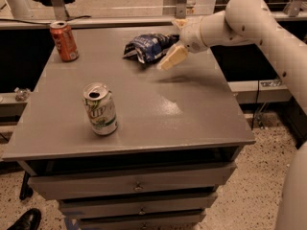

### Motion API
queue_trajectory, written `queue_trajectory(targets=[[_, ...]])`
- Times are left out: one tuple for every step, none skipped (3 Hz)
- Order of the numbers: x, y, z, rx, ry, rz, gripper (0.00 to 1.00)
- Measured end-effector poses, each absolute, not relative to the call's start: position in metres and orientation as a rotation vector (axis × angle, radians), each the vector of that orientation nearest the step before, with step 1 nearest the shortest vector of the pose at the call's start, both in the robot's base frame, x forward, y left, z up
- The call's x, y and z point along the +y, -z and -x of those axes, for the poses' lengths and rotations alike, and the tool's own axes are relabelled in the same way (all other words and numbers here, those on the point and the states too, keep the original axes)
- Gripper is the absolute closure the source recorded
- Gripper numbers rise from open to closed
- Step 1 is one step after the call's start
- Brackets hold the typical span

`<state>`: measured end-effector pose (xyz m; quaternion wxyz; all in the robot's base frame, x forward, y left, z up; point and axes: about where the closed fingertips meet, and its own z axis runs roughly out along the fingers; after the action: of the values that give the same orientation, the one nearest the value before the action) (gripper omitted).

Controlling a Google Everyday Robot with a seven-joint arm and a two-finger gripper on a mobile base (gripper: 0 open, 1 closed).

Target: Pick blue chip bag

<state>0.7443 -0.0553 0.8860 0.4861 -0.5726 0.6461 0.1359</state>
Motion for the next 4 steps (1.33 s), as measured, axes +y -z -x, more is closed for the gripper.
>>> queue_trajectory(targets=[[-0.054,-0.879,-0.773,1.56,-0.346,1.343,0.0],[-0.044,-0.876,-0.794,1.575,-0.359,1.31,0.18],[-0.038,-0.875,-0.803,1.593,-0.358,1.285,0.41],[-0.042,-0.874,-0.805,1.61,-0.348,1.263,0.64]])
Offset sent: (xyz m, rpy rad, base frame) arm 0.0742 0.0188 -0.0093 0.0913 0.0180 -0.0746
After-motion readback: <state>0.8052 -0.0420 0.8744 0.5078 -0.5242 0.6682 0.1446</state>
